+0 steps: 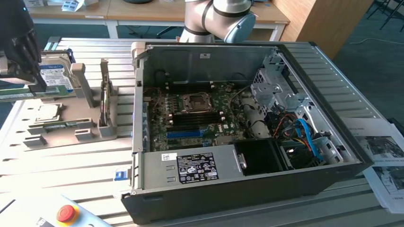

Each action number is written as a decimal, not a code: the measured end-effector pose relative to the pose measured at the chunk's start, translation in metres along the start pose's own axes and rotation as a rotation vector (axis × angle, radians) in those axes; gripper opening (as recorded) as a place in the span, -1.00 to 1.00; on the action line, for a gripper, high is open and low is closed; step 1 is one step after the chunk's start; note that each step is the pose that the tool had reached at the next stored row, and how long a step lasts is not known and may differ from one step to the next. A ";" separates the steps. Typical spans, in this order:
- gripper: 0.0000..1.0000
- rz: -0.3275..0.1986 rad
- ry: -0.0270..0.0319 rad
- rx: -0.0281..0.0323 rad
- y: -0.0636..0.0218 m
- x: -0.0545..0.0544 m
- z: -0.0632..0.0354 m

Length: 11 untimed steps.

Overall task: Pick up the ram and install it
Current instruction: 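Pick up the ram and move it above insertion slot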

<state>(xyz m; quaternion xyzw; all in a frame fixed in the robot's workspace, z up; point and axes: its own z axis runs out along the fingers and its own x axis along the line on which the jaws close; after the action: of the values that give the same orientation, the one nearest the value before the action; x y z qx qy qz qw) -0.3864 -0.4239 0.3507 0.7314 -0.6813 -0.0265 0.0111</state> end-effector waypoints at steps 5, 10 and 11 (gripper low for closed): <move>-0.76 0.000 -0.0001 0.0001 0.0007 0.000 -0.0127; -0.76 0.001 0.0002 0.0000 0.0013 -0.001 -0.0248; -0.76 0.001 0.0003 -0.0001 0.0014 -0.001 -0.0271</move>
<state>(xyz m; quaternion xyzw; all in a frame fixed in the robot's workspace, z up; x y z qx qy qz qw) -0.3864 -0.4239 0.3778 0.7311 -0.6816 -0.0264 0.0113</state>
